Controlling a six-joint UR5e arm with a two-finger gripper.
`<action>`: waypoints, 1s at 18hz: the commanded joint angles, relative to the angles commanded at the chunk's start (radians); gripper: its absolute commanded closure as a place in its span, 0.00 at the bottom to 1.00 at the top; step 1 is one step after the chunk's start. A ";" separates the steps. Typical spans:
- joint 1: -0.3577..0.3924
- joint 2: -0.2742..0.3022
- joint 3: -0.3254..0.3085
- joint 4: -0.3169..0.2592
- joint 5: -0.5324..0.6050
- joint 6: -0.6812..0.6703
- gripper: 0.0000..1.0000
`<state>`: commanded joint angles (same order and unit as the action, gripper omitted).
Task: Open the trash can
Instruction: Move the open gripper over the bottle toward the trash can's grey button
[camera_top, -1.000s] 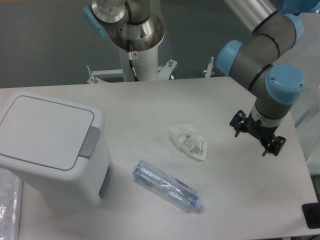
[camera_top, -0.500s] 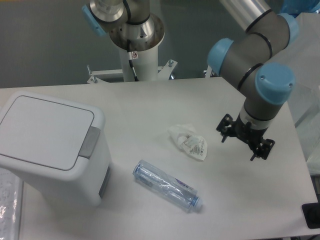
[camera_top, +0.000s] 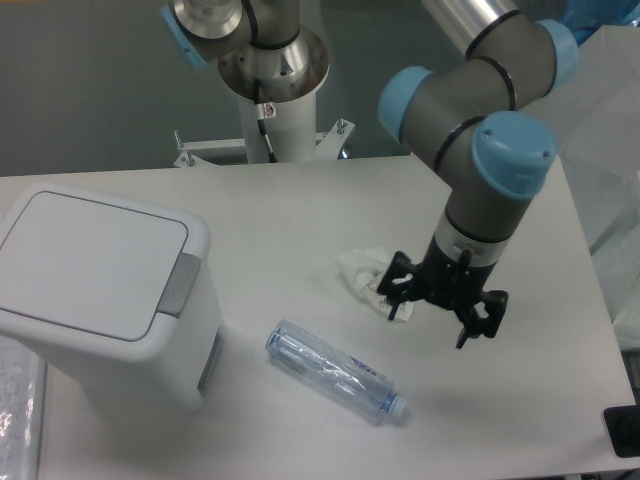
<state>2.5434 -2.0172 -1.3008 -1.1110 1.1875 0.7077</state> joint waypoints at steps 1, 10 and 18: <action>-0.008 0.000 0.002 0.034 -0.014 -0.054 0.00; -0.103 0.055 0.028 0.114 -0.029 -0.195 0.00; -0.179 0.166 -0.066 0.079 -0.055 -0.203 0.00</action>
<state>2.3640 -1.8516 -1.3667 -1.0324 1.1321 0.5047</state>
